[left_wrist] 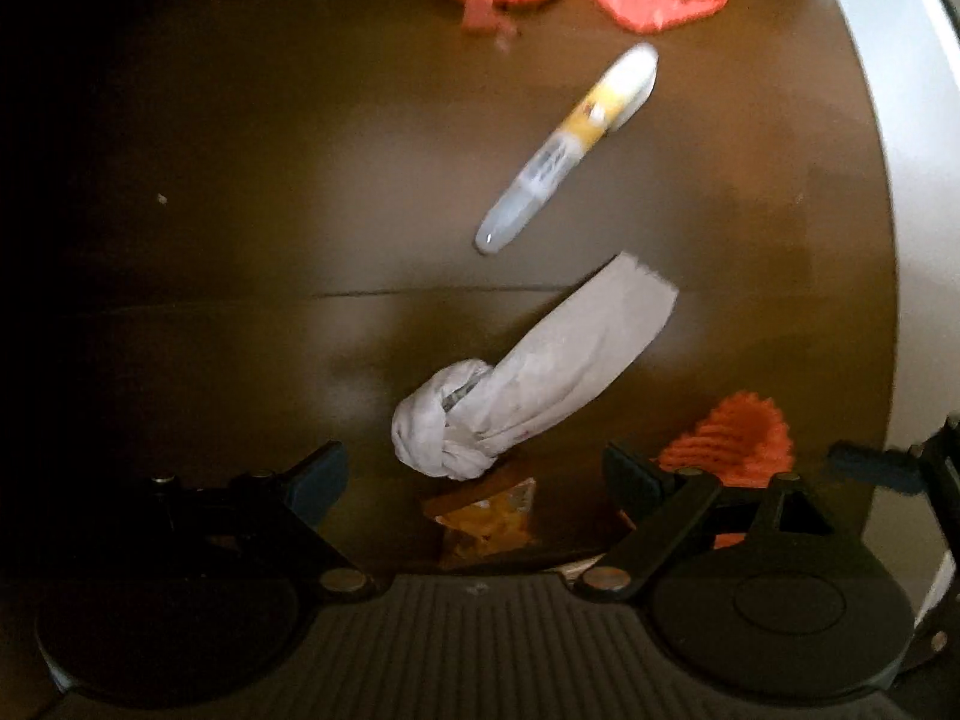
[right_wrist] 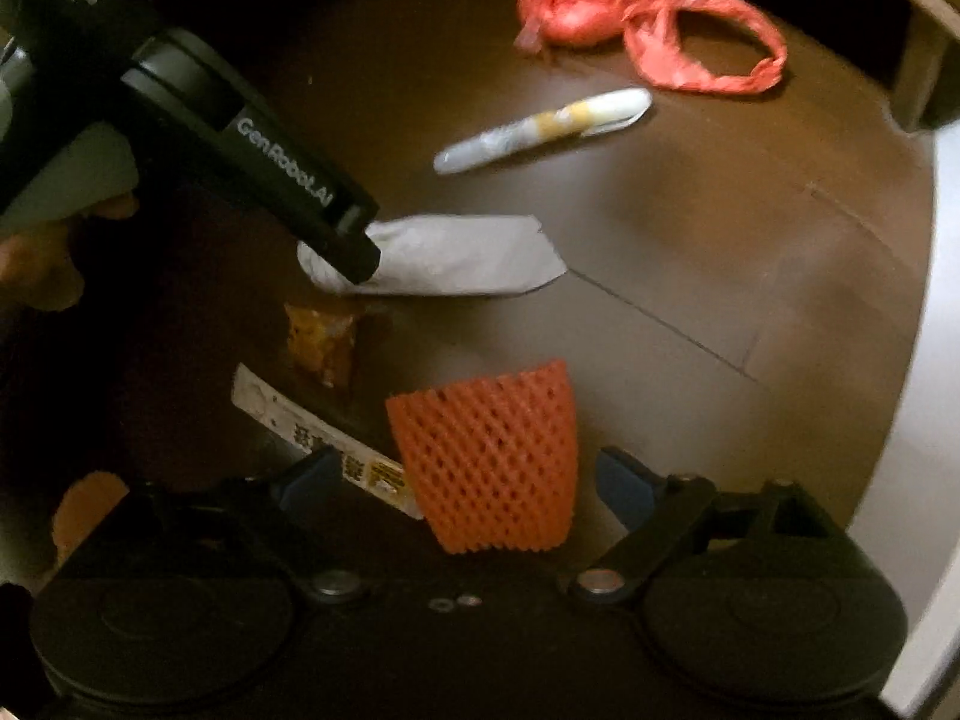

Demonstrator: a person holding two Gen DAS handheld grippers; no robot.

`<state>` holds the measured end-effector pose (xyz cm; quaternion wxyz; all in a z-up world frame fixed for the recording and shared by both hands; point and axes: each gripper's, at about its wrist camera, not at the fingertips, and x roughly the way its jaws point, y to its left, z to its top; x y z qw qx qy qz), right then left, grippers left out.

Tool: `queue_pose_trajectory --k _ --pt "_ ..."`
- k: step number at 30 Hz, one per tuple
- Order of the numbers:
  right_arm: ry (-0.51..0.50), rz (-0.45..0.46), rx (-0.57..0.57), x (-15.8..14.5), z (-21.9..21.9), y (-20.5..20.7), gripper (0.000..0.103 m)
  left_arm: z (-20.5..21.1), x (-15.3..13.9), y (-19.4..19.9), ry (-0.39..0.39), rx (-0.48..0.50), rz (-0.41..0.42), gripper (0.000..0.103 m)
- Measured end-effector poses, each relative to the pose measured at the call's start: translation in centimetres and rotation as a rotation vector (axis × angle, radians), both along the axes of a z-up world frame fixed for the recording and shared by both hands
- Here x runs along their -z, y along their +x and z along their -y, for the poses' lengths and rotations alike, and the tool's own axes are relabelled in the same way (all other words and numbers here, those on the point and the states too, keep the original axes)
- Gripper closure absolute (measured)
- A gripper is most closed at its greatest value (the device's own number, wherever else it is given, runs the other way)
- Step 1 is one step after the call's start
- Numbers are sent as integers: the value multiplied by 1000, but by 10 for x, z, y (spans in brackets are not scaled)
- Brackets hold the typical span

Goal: Collect trash
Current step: 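Grasp the white paper wrapper with left gripper while right gripper grasps orange foam net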

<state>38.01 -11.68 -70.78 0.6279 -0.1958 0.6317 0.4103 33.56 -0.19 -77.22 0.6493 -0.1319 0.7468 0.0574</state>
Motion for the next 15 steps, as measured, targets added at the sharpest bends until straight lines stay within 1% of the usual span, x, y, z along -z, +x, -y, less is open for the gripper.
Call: queue_pose_trajectory --k 2,4,5,6,9,12,13,14,15 --pt "0 -7 -17 9 -3 0 14 1 12 -1 -3 21 -9 11" --pt "-3 -20 -11 17 -4 1 18 2 21 -2 -2 49 -11 11" --pt "-4 -29 -9 21 -4 2 23 3 23 -2 -1 61 -6 11" --pt "-6 -36 -11 24 -5 3 25 4 25 -2 -7 74 1 11" --pt "-15 -37 -24 33 -7 6 27 4 31 0 -17 90 8 11" --pt "-21 -39 -35 37 -8 10 38 5 33 2 -25 115 16 13" --pt "-22 -41 -39 38 -8 11 41 5 32 3 -32 127 25 18" --pt "-24 -43 -41 38 -8 13 47 6 31 4 -36 137 28 27" --pt "-24 -46 -39 38 -7 14 53 7 31 5 -39 147 24 30"
